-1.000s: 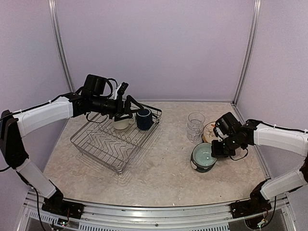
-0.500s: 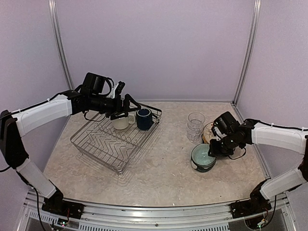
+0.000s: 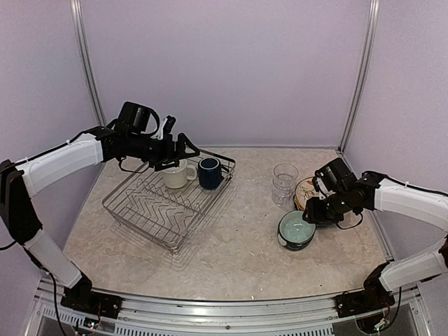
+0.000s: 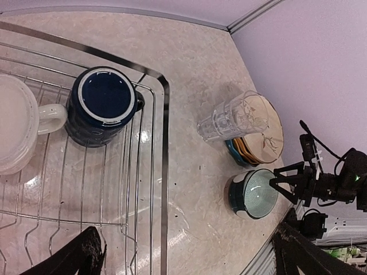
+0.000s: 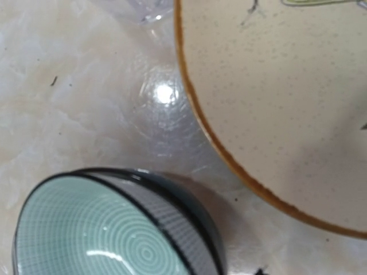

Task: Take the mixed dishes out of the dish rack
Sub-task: Place the bowl in the bowl, then grab the cup from the dish rack.

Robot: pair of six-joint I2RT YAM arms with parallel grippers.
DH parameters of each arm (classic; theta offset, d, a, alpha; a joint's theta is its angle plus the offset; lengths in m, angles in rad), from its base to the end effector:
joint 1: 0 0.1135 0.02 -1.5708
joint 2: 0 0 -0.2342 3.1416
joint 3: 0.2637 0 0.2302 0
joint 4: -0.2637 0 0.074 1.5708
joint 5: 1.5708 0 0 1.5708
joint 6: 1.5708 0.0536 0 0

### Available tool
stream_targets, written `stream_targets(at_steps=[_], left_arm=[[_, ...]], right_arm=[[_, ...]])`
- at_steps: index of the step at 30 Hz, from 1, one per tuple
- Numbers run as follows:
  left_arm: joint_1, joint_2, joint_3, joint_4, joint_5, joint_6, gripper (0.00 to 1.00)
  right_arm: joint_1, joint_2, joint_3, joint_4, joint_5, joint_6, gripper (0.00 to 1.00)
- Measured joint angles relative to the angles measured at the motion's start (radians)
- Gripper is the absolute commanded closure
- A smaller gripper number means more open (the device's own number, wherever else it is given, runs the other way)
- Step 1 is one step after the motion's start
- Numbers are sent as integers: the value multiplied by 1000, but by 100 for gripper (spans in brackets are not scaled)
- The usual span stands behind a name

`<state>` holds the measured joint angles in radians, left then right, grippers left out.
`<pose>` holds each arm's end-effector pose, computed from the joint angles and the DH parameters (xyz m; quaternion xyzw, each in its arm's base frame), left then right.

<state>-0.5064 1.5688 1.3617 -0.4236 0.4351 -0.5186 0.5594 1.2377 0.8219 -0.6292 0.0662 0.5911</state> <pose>0.2937 -0.1887 0.2884 0.0925 0.8711 -0.3846 0.2911 0.2010 0.1217 0.1897 0.0239 0.9649 0.1145 0.2353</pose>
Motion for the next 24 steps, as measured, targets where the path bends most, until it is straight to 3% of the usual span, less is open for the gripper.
stream_targets(at_steps=[9, 15, 24], left_arm=[[1, 123, 159, -99, -33, 25, 9], [1, 285, 352, -214, -85, 61, 4], [10, 498, 663, -474, -347, 125, 1]], right_arm=[[0, -55, 0, 2, 26, -23, 41], [0, -77, 0, 15, 33, -47, 37], [0, -145, -40, 48, 43, -70, 34]])
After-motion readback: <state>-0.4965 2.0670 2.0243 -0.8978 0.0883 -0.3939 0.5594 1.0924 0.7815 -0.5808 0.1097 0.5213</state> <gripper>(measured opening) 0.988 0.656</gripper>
